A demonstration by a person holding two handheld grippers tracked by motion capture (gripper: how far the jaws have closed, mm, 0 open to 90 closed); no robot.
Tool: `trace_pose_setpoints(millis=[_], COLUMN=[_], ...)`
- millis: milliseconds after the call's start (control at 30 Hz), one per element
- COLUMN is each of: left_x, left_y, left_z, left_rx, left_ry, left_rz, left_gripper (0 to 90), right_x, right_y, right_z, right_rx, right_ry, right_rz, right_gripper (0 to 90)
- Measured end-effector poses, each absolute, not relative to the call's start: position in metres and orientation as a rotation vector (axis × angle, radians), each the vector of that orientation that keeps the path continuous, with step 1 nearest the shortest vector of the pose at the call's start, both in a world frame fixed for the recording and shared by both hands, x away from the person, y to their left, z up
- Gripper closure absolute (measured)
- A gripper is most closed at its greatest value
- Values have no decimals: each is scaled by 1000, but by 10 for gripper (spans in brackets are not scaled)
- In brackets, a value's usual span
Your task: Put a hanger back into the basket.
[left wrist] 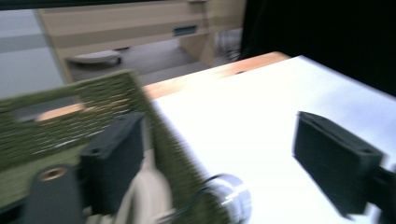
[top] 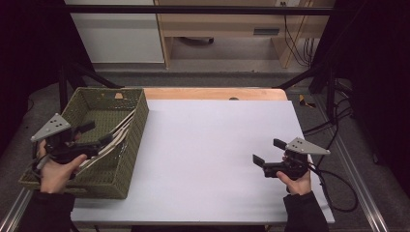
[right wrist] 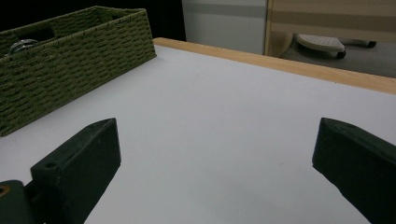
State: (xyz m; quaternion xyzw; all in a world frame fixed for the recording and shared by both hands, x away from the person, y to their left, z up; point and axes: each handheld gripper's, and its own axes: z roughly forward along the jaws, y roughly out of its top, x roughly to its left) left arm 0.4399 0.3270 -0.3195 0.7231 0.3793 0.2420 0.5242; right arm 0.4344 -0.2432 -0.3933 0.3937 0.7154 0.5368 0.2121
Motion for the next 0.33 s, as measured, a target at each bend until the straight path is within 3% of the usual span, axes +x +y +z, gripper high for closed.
trace_pose_setpoints(millis=[333], left_x=[438], left_y=[271], left_z=[-342], left_rx=[1748], left_ry=[847], left_rz=[503], left_gripper=[63], right_x=[433], right_y=[-245], right_z=[-392], right_rx=[1083], right_ry=[1975], right_rz=[1507], right_gripper=[11])
